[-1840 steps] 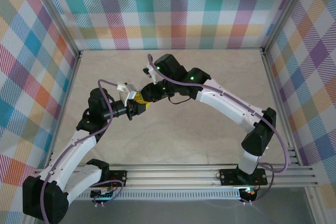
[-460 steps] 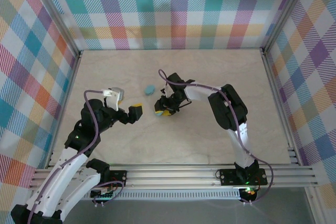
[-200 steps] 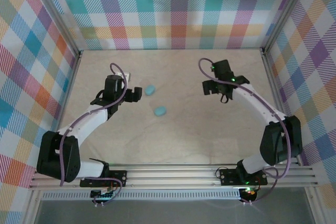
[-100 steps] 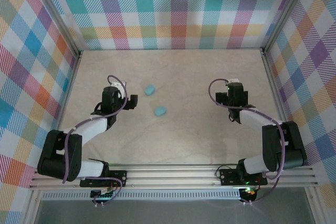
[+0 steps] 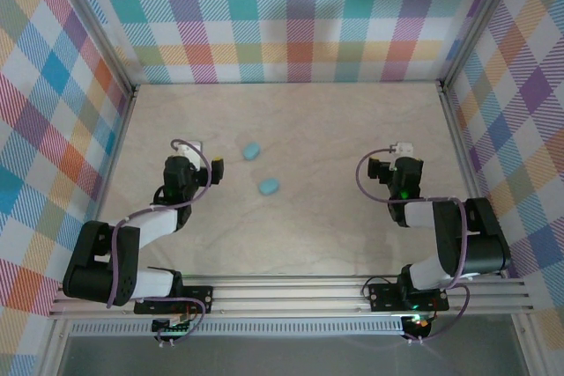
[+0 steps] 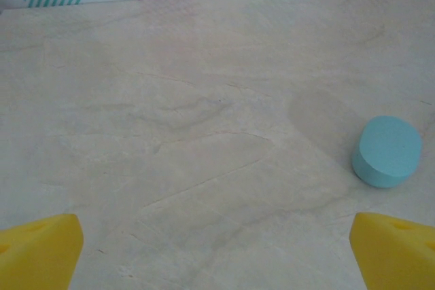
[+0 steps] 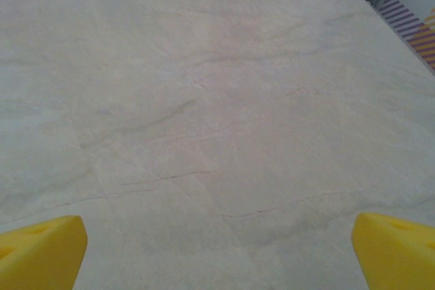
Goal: Insert the wireless bluetooth earbuds into the charging case
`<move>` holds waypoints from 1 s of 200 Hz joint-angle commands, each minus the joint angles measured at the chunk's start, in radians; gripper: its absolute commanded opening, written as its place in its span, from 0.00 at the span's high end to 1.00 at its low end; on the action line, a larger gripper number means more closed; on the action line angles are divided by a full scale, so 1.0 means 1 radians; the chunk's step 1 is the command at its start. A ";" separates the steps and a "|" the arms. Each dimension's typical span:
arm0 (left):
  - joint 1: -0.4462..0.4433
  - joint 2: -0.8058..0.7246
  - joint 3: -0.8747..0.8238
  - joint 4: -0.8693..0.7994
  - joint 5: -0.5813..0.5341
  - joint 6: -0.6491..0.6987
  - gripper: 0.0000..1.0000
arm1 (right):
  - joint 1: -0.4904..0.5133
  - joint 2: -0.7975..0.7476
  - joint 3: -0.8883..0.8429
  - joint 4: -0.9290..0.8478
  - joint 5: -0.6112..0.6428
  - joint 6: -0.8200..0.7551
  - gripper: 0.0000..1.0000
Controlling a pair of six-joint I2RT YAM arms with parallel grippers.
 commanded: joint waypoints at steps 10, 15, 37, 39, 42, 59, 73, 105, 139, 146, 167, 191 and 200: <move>0.017 0.052 -0.042 0.132 0.003 -0.014 0.00 | -0.016 0.027 -0.023 0.142 -0.072 0.029 0.00; 0.019 0.060 -0.035 0.127 0.003 -0.017 0.00 | -0.022 0.036 -0.014 0.143 -0.081 0.030 0.00; 0.021 0.110 -0.019 0.148 0.014 -0.018 0.00 | -0.050 0.048 0.042 0.051 -0.126 0.046 0.00; 0.021 0.117 -0.017 0.149 0.013 -0.018 0.00 | -0.053 0.049 0.041 0.053 -0.129 0.049 0.00; 0.020 0.122 -0.017 0.156 0.014 -0.017 0.00 | -0.055 0.047 0.042 0.046 -0.131 0.050 0.00; 0.022 0.157 -0.015 0.179 0.006 -0.022 0.00 | -0.054 0.045 0.042 0.042 -0.131 0.050 0.00; 0.032 0.186 -0.013 0.199 0.022 -0.026 0.00 | -0.055 0.045 0.041 0.044 -0.130 0.049 0.00; 0.064 0.226 0.005 0.198 0.057 -0.050 0.00 | -0.054 0.044 0.039 0.048 -0.131 0.047 0.00; 0.067 0.227 0.011 0.192 0.055 -0.058 0.00 | -0.054 0.044 0.040 0.048 -0.131 0.047 0.00; 0.068 0.228 0.014 0.183 0.047 -0.063 0.00 | -0.055 0.044 0.040 0.047 -0.130 0.047 0.00; 0.070 0.228 0.019 0.174 0.037 -0.069 0.00 | -0.054 0.045 0.040 0.047 -0.131 0.046 0.00; 0.070 0.228 0.020 0.175 0.038 -0.068 0.00 | -0.054 0.044 0.040 0.047 -0.133 0.044 0.00; 0.070 0.227 0.020 0.173 0.037 -0.067 0.00 | -0.055 0.045 0.041 0.045 -0.136 0.043 0.00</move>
